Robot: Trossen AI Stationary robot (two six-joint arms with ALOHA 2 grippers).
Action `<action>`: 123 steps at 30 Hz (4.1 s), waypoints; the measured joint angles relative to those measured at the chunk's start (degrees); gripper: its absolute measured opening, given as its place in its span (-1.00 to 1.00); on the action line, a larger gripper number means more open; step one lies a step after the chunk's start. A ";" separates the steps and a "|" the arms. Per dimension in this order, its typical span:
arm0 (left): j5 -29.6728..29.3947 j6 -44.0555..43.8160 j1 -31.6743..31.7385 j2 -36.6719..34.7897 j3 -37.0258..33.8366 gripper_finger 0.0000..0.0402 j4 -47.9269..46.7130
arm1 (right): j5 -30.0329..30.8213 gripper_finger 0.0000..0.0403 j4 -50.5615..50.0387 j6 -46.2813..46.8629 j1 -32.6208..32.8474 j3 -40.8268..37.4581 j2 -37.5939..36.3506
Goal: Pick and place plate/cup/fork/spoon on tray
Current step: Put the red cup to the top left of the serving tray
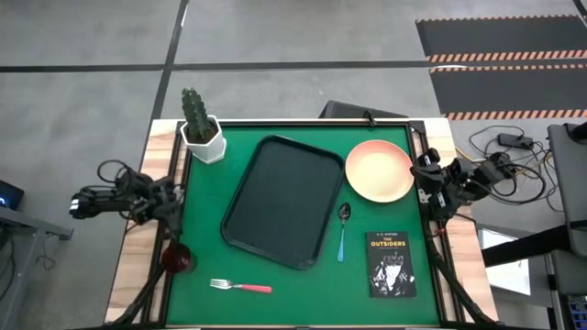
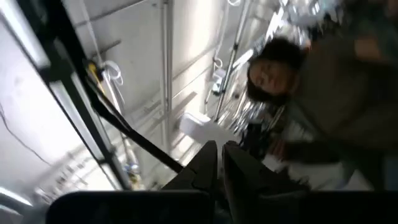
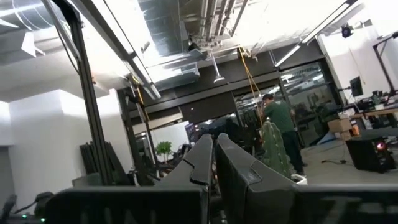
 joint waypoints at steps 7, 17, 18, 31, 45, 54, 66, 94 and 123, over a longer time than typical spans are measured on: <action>-0.52 -16.08 -0.02 3.21 1.91 -0.96 0.84 | -0.02 -0.96 -0.24 -0.81 -0.02 0.00 0.00; -16.07 -39.80 -0.33 28.54 10.53 -0.96 9.71 | 0.00 -0.96 1.51 -8.81 -0.02 1.20 0.00; -17.09 -43.48 -0.35 31.48 12.13 -0.96 9.86 | 0.00 -0.96 1.49 -9.10 -0.02 1.26 0.00; -30.03 -101.99 -4.89 55.71 25.25 -0.96 9.84 | 0.00 -0.96 0.97 -9.21 -0.02 1.53 0.00; -39.58 -98.55 -8.63 44.05 26.28 -0.96 -10.92 | 0.02 -0.96 0.92 -9.20 -0.02 1.53 0.00; -41.43 -93.35 -8.61 40.87 26.19 -0.96 -14.67 | 0.02 -0.96 0.92 -7.73 -0.01 1.53 0.00; -41.43 -84.45 -8.59 42.99 26.17 -0.96 -12.18 | 0.04 -0.96 0.66 -7.22 -0.02 1.55 0.00; -54.10 -73.69 -8.48 52.79 28.68 -0.96 -7.32 | 0.13 -0.96 0.48 -7.28 0.00 1.49 0.02; -67.25 -71.16 -8.96 64.45 47.70 -0.96 -50.69 | 0.11 -0.96 -0.40 -7.24 -0.01 1.46 0.02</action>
